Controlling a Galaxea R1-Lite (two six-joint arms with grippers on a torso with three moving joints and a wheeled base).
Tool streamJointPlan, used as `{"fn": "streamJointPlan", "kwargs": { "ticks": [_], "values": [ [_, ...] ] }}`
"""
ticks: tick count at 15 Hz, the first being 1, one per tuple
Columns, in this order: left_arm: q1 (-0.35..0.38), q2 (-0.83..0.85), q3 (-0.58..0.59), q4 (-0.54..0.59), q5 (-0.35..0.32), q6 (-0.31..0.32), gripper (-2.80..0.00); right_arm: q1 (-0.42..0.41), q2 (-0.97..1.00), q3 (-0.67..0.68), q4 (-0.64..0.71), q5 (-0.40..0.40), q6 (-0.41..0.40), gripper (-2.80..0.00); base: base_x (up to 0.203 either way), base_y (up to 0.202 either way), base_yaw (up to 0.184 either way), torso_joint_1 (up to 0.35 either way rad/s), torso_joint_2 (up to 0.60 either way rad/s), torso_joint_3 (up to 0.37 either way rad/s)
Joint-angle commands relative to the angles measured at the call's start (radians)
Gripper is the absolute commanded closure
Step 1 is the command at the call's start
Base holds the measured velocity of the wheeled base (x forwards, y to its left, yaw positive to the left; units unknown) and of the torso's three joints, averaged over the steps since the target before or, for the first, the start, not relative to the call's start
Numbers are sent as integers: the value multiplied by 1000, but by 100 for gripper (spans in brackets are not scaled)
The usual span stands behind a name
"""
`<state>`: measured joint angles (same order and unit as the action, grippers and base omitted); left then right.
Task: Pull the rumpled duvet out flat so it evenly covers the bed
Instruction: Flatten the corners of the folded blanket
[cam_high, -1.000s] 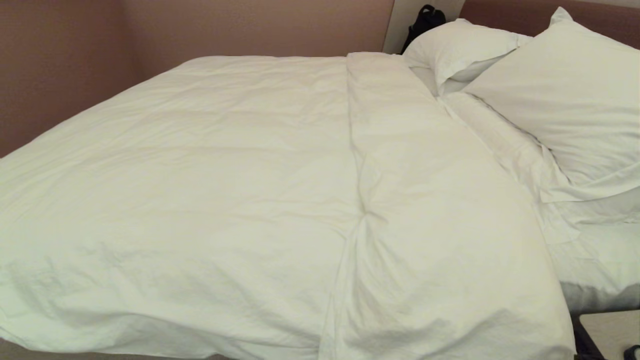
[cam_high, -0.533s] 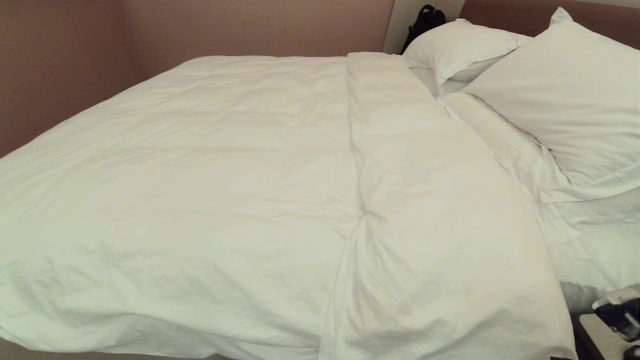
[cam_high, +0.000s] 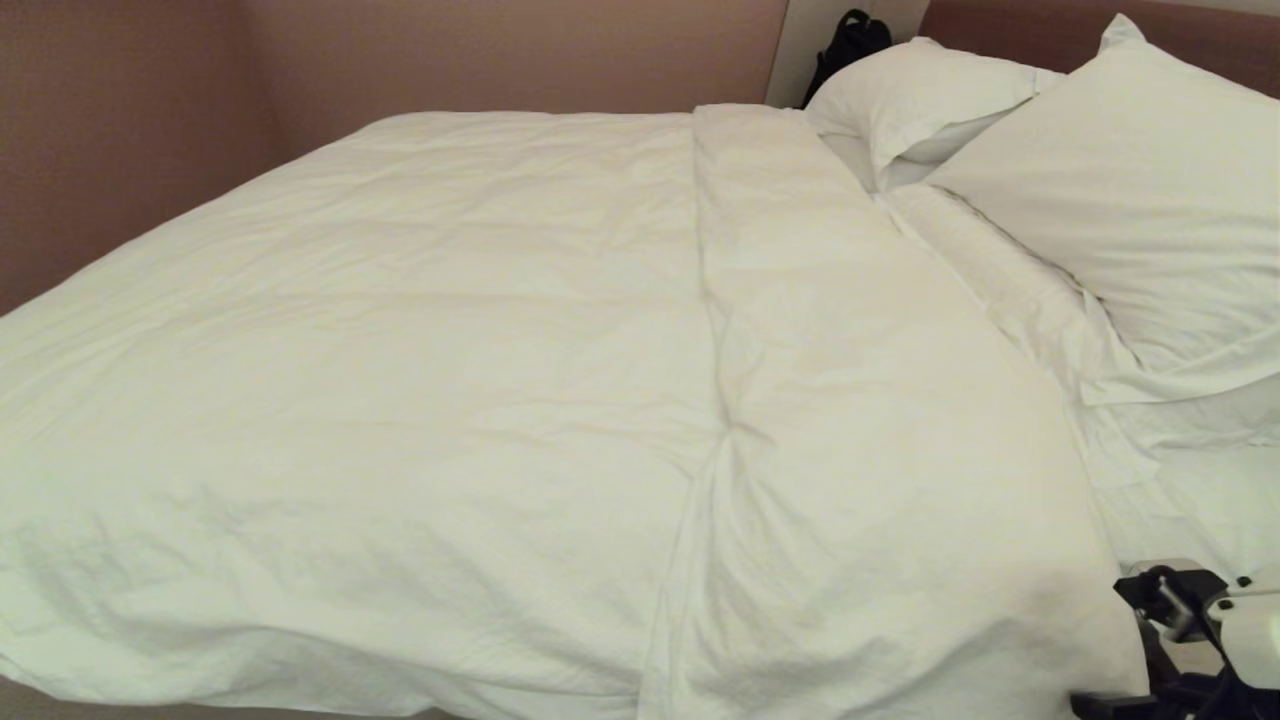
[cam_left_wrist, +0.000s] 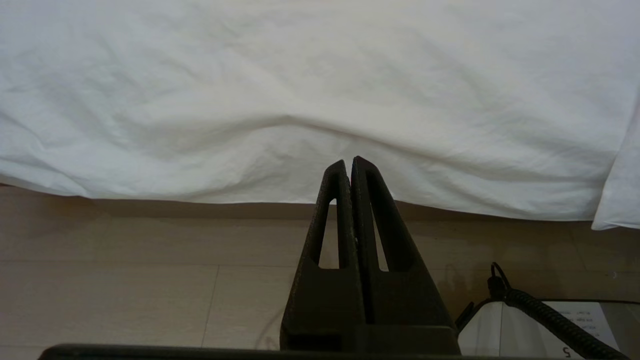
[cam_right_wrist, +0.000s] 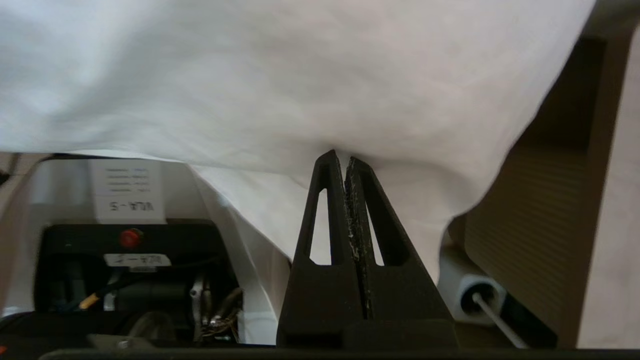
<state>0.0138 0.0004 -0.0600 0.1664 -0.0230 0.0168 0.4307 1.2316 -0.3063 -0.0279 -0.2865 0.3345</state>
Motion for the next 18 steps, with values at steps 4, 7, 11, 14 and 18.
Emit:
{"fn": "streamJointPlan", "kwargs": {
  "ticks": [4, 7, 11, 14, 18],
  "values": [
    [0, 0, 0, 1, 0, 0, 0, -213, 200, 122, -335, 159, -144, 0, 0, 0, 0, 0, 0, 0],
    [0, 0, 0, 1, 0, 0, 0, -281, 313, 205, -533, 249, -213, 0, 0, 0, 0, 0, 0, 0],
    [0, 0, 0, 1, 0, 0, 0, -302, 488, 301, -794, 296, -276, 0, 0, 0, 0, 0, 0, 0],
    [0, 0, 0, 1, 0, 0, 0, -333, 540, 306, -861, 328, -283, 0, 0, 0, 0, 0, 0, 0],
    [0, 0, 0, 1, 0, 0, 0, -337, 408, 306, -839, 338, -287, 0, 0, 0, 0, 0, 0, 0]
  ]
}}
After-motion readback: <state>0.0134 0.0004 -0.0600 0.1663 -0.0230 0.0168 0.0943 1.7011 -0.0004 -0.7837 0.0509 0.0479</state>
